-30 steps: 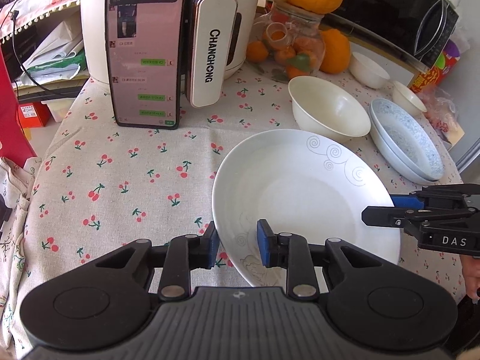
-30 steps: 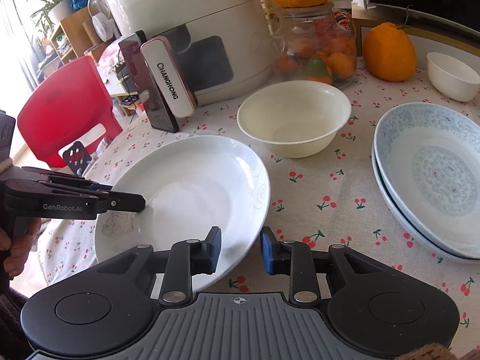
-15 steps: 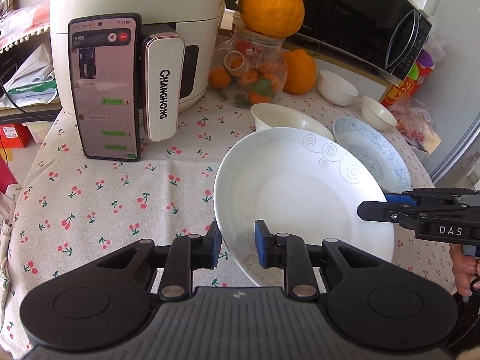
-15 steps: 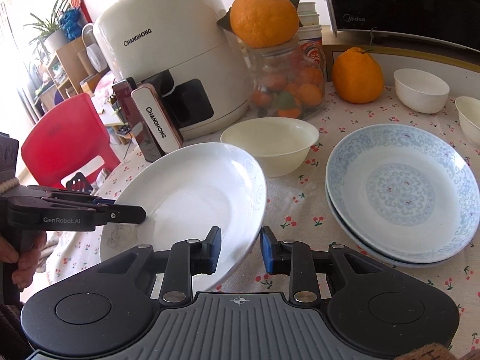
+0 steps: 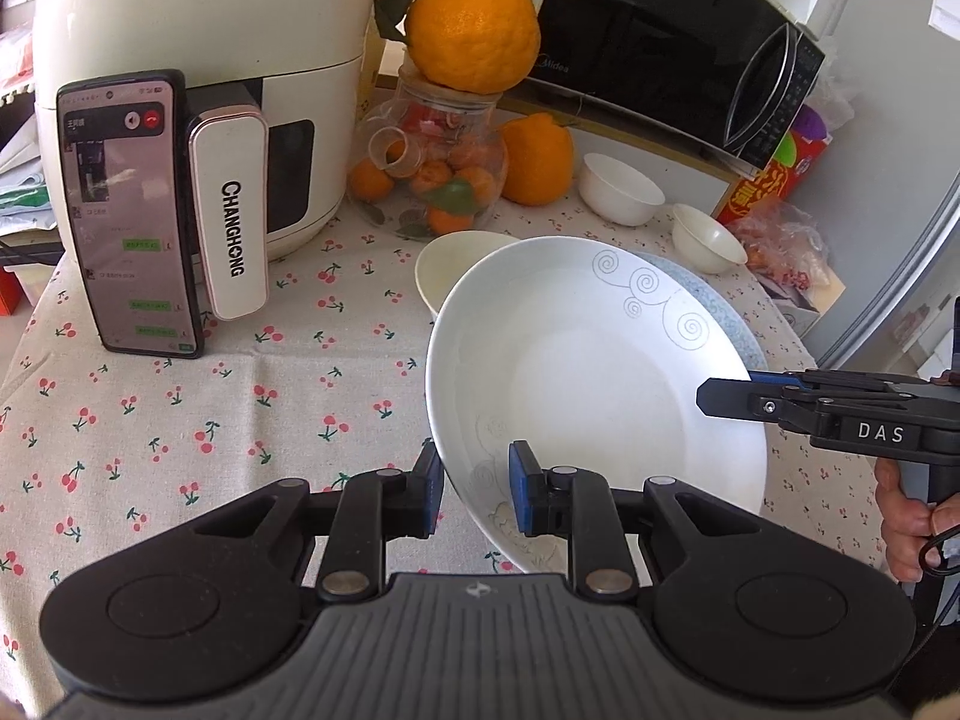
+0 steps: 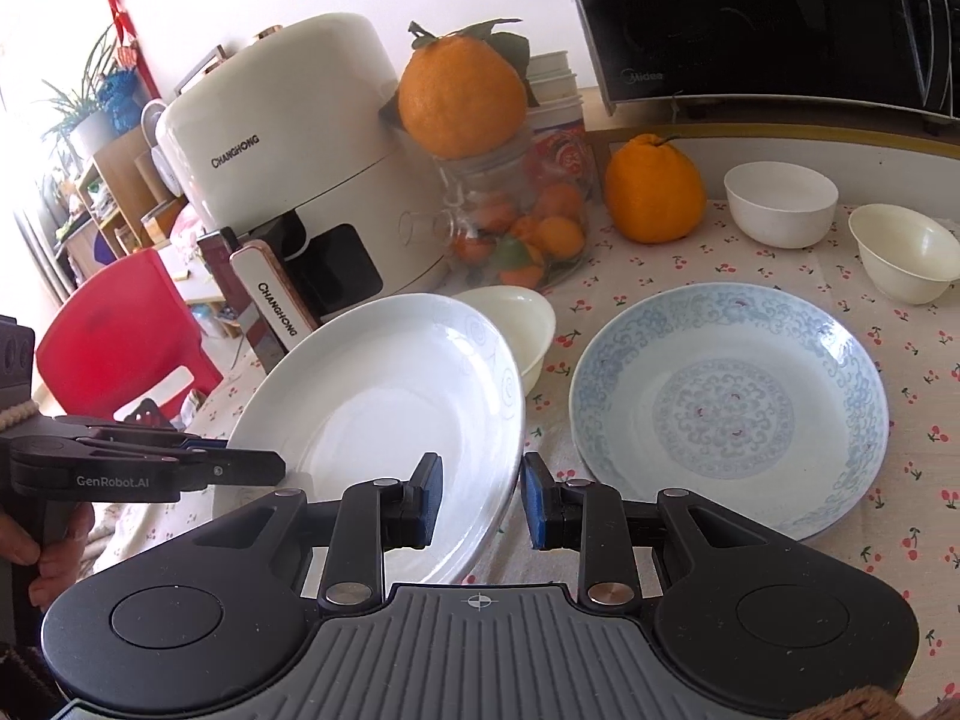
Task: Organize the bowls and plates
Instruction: 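Lift the white plate and lower it onto the blue plate stack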
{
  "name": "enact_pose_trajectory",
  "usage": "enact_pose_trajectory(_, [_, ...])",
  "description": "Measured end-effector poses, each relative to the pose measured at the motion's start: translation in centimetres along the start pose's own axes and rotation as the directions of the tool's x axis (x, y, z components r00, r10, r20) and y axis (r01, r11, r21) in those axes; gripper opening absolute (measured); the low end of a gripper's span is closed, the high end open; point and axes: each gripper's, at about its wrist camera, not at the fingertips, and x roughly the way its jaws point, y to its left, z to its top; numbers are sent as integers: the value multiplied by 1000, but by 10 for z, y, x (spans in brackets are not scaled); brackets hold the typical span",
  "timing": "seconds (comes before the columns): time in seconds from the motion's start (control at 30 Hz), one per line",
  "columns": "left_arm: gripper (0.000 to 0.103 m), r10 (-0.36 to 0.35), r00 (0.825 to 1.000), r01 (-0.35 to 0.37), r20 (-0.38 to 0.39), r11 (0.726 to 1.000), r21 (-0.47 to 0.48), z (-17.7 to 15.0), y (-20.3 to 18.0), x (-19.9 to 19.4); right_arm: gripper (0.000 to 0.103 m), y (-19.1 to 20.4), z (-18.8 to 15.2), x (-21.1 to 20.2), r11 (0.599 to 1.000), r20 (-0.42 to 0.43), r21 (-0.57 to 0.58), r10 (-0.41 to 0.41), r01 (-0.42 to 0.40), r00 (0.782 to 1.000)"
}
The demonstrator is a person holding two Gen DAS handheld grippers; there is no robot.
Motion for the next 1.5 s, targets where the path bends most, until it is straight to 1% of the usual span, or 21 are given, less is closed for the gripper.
enact_pose_trajectory(0.37, [21,-39,999,39,3,999,21,16,-27,22,28,-35,13,-13,997,39,59,-46,44,998])
enact_pose_trajectory(0.8, [21,-73,997,73,3,997,26,37,-66,65,28,-94,25,-23,978,53,153,-152,142,987])
enact_pose_trajectory(0.97, [21,-65,998,65,2,998,19,44,-76,83,28,-117,30,-19,966,37,189,-186,175,982])
enact_pose_trajectory(1.13, [21,-37,999,37,2,999,33,46,-86,97,28,-132,33,-13,960,17,202,-201,194,979])
enact_pose_trajectory(1.37, [21,-8,1000,8,6,999,51,49,-91,105,28,-144,38,-4,955,-3,220,-202,198,979])
enact_pose_trajectory(1.5, [21,21,1000,-22,15,997,78,50,-96,109,28,-147,40,1,954,-15,223,-201,200,979])
